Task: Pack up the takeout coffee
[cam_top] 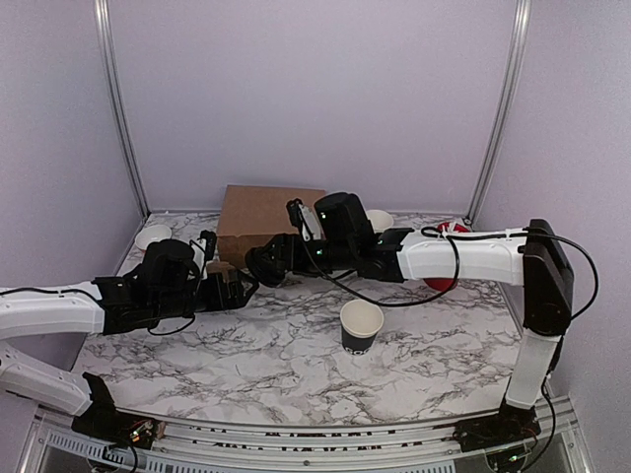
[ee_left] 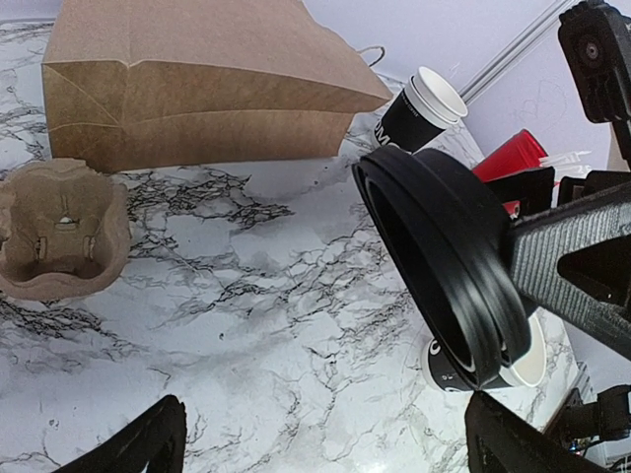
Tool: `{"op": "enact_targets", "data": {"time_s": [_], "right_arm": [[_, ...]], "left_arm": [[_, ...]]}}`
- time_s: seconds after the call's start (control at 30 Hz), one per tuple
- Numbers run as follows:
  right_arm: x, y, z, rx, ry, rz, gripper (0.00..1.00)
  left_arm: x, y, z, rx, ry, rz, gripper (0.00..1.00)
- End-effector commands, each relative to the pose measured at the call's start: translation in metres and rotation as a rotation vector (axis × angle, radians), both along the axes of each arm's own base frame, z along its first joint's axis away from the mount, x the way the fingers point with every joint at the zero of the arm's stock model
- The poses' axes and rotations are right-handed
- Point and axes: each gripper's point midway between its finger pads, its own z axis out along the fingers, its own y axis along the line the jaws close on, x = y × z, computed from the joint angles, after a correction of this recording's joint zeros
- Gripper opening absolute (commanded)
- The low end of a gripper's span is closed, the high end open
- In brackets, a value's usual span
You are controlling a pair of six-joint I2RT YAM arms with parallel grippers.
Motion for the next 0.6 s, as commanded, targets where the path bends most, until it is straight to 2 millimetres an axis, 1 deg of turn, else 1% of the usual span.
{"op": "enact_targets", "data": {"time_s": [0.0, 0.4, 0.5, 0.57], "right_arm": [[0.001, 0.008, 0.008, 0.034, -0.007, -0.001, 0.63], [0.007, 0.009, 0.004, 0.028, -0.008, -0.028, 0.63], [0.007, 0.012, 0.007, 0.039, -0.007, -0.019, 0.63], [0.006, 0.013, 0.008, 0.047, -0.001, -0.013, 0.62]], "left_arm": [[0.003, -0.007, 0.012, -0.026, -0.031, -0.013, 0.99], [-0.003, -0.008, 0.03, -0.081, -0.049, -0.032, 0.99], [-0.002, -0.006, 0.028, -0.074, -0.05, -0.018, 0.99], [0.001, -0.004, 0.024, -0.056, -0.049, -0.005, 0.99]]}}
